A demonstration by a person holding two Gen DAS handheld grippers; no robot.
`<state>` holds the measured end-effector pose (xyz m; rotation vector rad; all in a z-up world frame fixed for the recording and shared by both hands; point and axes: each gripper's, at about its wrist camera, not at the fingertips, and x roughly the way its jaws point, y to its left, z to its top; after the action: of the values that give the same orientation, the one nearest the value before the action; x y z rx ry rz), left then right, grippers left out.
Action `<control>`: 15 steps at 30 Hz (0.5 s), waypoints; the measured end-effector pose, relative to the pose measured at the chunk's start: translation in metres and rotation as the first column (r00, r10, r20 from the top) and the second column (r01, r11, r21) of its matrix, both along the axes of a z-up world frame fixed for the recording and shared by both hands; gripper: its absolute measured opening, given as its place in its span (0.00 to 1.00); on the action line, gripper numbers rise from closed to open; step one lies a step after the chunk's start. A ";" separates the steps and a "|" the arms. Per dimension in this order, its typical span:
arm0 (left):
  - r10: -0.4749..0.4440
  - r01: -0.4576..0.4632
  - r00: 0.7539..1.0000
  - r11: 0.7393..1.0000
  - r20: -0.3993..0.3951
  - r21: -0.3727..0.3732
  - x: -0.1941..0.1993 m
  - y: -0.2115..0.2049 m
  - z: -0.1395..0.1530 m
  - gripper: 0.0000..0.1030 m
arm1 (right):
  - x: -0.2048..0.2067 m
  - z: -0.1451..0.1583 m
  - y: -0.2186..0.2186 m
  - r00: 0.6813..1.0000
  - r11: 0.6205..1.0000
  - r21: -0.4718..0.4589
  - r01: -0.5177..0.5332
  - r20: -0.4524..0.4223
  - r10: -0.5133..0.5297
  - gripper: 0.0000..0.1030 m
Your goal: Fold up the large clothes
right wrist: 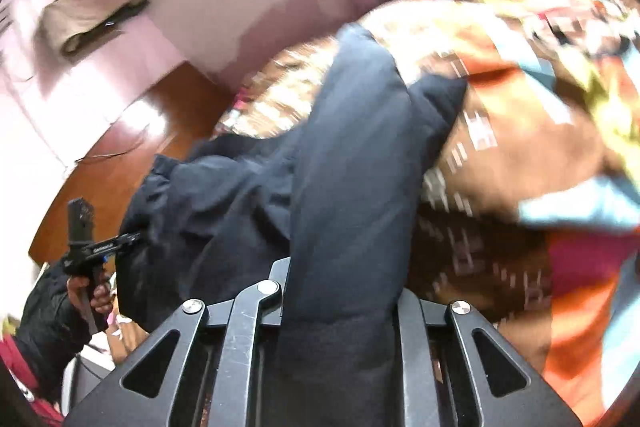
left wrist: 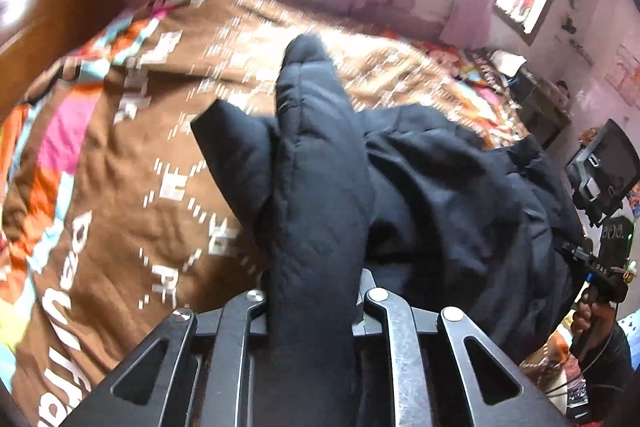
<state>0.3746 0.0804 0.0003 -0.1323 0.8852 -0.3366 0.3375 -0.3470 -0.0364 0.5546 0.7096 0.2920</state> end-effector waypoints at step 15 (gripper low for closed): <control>-0.010 0.026 0.986 0.995 0.168 -0.097 0.060 -0.123 0.058 0.15 | 0.012 0.129 -0.089 0.968 0.962 -0.211 0.174 0.214 -0.128 0.15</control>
<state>0.4348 -0.0423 0.0581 -0.1850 0.7041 -0.4027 0.3494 -0.4356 0.0929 0.3520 0.4957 0.1170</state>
